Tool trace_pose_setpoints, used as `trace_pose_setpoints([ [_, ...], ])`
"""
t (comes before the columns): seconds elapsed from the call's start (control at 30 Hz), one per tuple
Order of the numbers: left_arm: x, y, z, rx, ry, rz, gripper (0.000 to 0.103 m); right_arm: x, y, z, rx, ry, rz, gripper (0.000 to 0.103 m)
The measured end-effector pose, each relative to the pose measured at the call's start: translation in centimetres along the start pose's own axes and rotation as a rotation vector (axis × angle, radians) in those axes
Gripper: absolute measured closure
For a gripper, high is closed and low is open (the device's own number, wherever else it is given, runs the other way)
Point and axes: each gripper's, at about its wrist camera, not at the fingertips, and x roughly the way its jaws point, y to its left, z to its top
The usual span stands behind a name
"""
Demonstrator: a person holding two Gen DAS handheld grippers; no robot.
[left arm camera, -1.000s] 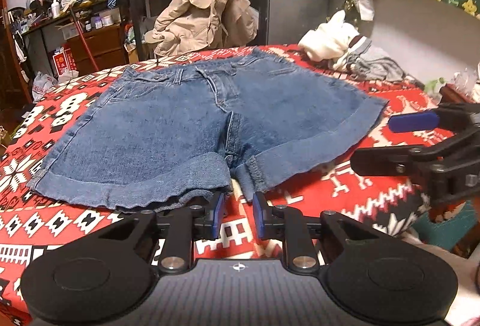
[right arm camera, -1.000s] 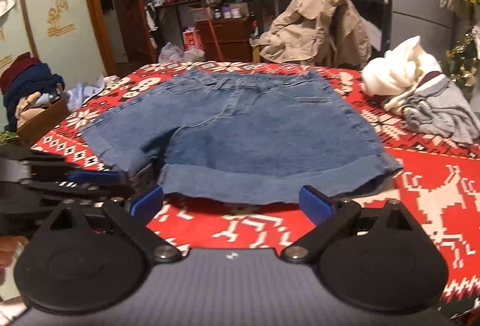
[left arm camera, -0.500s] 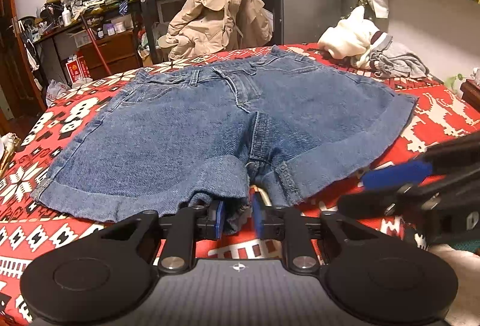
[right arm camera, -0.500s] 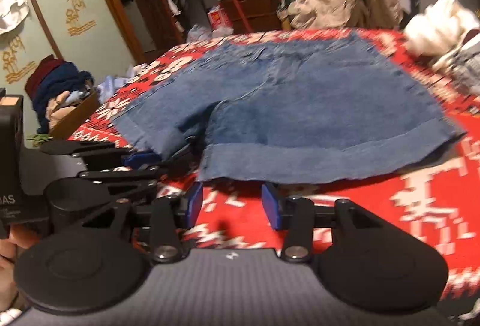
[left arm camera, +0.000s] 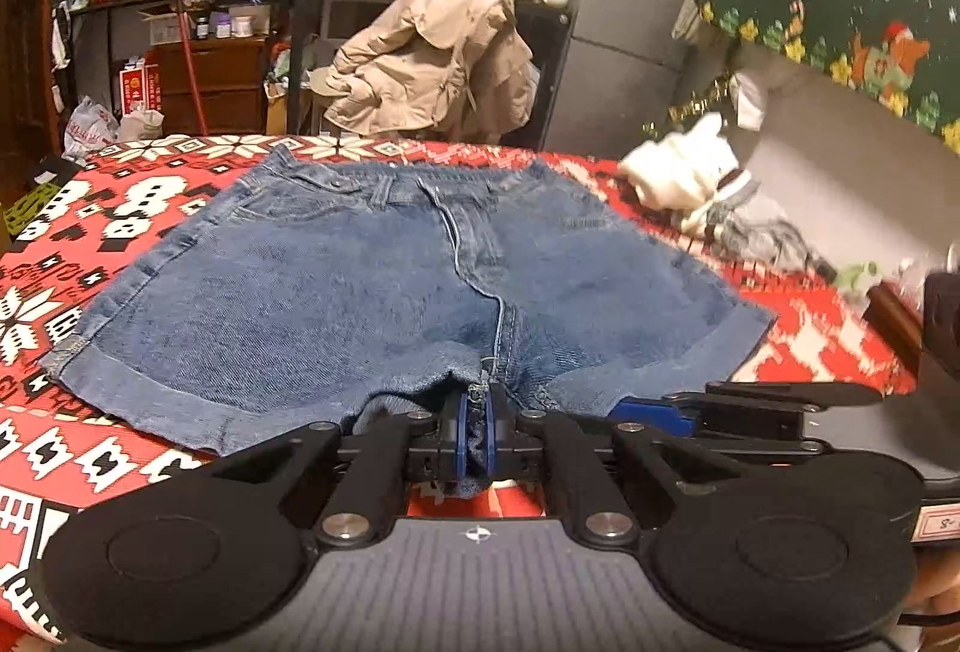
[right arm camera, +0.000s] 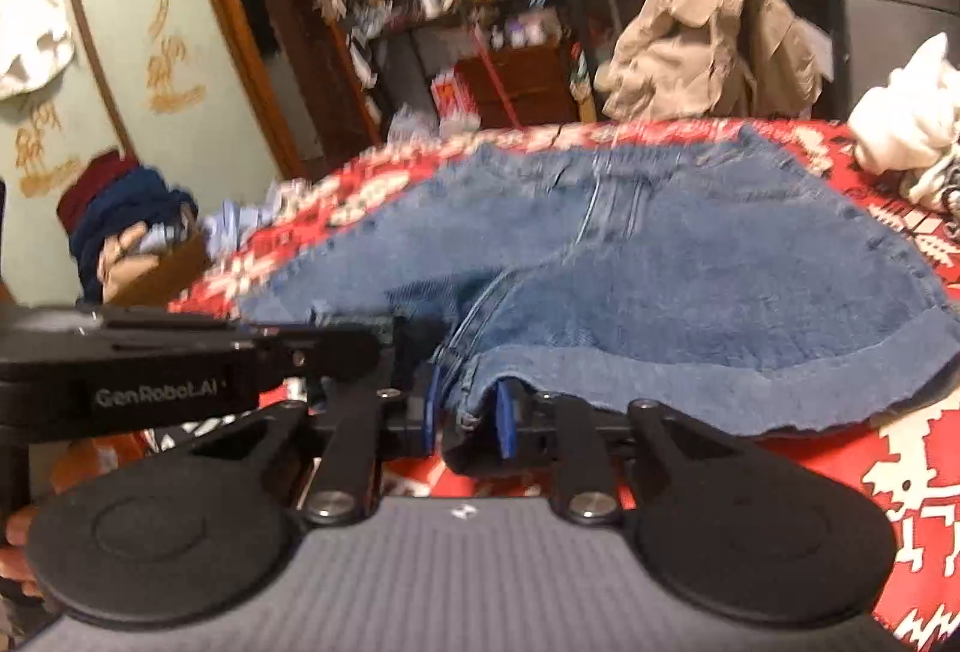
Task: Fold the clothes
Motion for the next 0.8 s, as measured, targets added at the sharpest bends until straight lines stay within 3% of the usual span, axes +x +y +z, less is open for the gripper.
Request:
trace_pose_setpoints([
  [0.07, 0.6, -0.3, -0.6, 0.032, 0.022, 0.014, 0.097, 0.9, 0.0, -0.3, -0.016, 0.04, -0.002, 0.08],
  [0.13, 1.0, -0.6, -1.1, 0.061, 0.039, 0.032, 0.096, 1.2, 0.1, -0.6, -0.026, 0.054, -0.002, 0.095],
  [0.17, 1.2, -0.7, -1.4, 0.071, 0.045, 0.038, 0.096, 1.2, 0.2, -0.7, -0.031, 0.055, -0.007, 0.095],
  [0.23, 1.2, -0.7, -1.7, 0.075, 0.049, 0.035, 0.097, 0.7, 0.3, -0.5, -0.035, 0.045, -0.014, 0.096],
  [0.5, -2.2, -1.6, -0.4, 0.004, 0.011, -0.118, 0.098, -4.8, 0.4, 1.8, -0.097, -0.004, -0.011, 0.097],
  [0.7, 0.5, -2.6, -2.4, 0.071, 0.124, -0.065, 0.097, -3.6, -0.5, 0.2, -0.083, 0.101, 0.005, 0.096],
  [0.8, 0.5, -2.9, -3.2, 0.086, 0.137, -0.051, 0.088, -2.7, -0.9, -1.0, -0.053, 0.147, 0.017, 0.094],
])
